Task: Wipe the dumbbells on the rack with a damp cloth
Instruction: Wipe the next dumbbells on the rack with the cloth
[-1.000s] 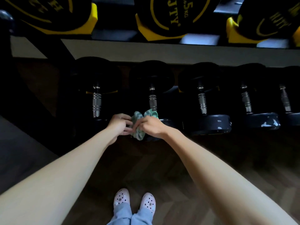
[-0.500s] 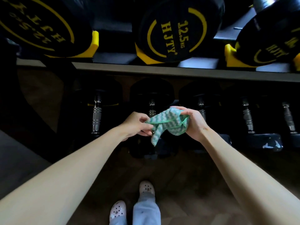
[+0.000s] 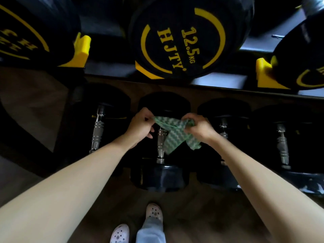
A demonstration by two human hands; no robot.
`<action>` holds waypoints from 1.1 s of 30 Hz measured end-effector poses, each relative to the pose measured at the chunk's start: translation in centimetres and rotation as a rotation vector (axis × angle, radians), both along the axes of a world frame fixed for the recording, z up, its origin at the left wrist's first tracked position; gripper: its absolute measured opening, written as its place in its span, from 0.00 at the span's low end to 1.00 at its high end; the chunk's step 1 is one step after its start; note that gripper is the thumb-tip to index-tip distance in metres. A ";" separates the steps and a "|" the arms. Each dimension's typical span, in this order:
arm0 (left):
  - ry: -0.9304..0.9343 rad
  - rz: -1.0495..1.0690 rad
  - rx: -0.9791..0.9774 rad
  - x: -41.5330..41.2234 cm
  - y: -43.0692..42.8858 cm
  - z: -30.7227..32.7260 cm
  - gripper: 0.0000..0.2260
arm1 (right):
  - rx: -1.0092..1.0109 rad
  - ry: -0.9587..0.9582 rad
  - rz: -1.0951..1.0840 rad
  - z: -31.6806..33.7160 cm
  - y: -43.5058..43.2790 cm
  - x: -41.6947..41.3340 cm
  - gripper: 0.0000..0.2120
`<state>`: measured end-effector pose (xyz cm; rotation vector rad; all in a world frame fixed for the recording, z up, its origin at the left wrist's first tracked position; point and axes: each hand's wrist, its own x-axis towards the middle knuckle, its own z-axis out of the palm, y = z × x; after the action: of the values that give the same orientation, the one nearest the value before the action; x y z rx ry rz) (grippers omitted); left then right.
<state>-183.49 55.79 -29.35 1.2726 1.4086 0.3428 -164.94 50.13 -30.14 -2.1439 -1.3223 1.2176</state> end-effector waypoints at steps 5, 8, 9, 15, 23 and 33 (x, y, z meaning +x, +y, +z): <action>0.300 -0.171 0.390 -0.9 1.6 -1.7 0.02 | 0.221 -0.546 0.203 -1.4 0.1 -0.4 0.18; 0.492 -0.293 0.491 -0.8 2.1 -2.4 0.06 | 0.258 -0.663 0.273 -2.5 0.1 -1.7 0.18; 0.576 -0.374 0.518 -0.7 2.0 -2.8 0.08 | 0.284 -0.682 0.283 -2.9 0.0 -2.1 0.17; 0.864 -0.609 0.431 -2.2 2.1 -5.9 0.11 | 0.051 -0.613 0.250 -5.4 1.0 -3.9 0.12; 0.891 -0.809 0.263 0.7 1.7 -10.2 0.15 | -0.041 -0.368 0.228 -8.9 1.1 -3.4 0.18; 0.594 -0.887 -0.040 -0.6 0.9 -10.2 0.08 | -0.236 -0.178 0.310 -9.6 -0.2 -4.1 0.16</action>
<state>-184.08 56.71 -39.59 1.9051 1.1459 -0.7107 -169.03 49.89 -39.71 -2.3171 -1.7145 1.3860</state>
